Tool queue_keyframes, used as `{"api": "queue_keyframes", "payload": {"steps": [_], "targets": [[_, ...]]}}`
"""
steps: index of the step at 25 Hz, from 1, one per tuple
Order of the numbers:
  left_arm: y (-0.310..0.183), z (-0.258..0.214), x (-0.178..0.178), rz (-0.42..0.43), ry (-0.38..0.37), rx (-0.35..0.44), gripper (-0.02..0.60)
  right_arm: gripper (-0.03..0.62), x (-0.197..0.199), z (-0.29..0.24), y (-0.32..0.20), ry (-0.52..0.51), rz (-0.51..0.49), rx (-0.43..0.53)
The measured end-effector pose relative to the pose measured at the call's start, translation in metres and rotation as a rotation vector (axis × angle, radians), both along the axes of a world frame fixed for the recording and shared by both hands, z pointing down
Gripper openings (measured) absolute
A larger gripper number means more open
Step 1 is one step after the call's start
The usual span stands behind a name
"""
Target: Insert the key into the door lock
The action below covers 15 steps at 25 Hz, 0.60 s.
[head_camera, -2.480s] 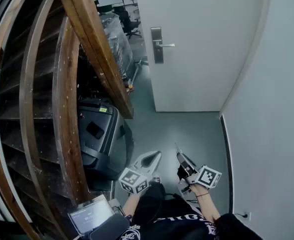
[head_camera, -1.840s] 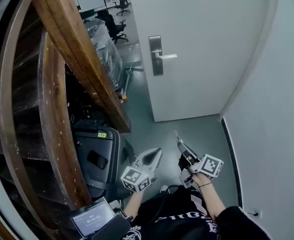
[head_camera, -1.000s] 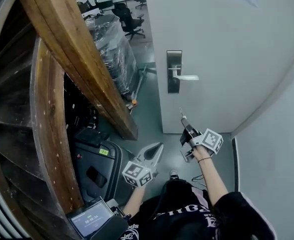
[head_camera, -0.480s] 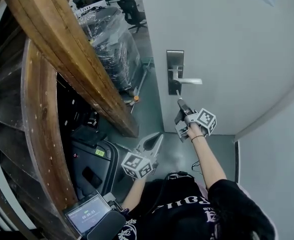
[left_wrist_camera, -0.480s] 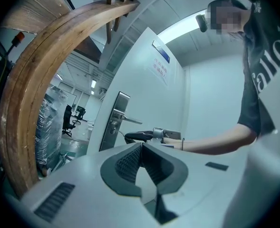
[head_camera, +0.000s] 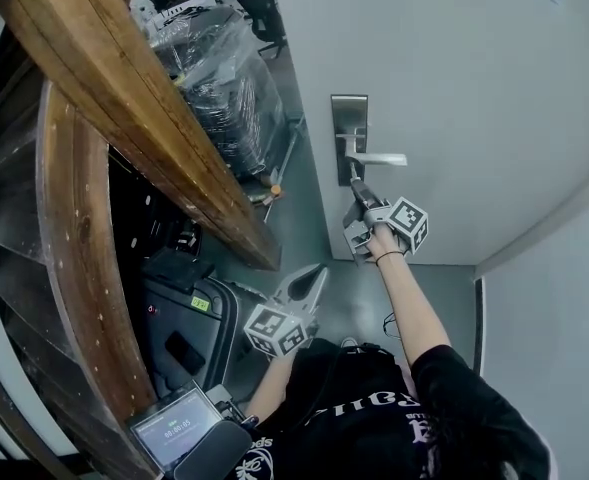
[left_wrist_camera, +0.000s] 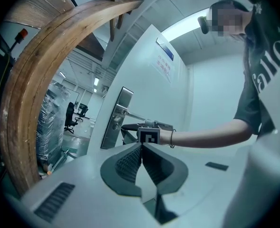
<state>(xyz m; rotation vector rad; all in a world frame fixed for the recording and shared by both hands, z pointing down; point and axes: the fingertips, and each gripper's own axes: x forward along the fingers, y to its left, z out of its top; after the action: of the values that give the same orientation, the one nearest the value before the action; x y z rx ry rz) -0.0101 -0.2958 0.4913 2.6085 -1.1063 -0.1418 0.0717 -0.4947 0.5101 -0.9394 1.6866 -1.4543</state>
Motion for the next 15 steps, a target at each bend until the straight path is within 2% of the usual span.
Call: {"api": "queue_keyframes", "payload": {"steps": [15], "targets": [[-0.015, -0.001, -0.021, -0.082, 0.014, -0.008, 0.006, 0.037, -0.005, 0.006, -0.012, -0.051, 0.000, -0.022]]}}
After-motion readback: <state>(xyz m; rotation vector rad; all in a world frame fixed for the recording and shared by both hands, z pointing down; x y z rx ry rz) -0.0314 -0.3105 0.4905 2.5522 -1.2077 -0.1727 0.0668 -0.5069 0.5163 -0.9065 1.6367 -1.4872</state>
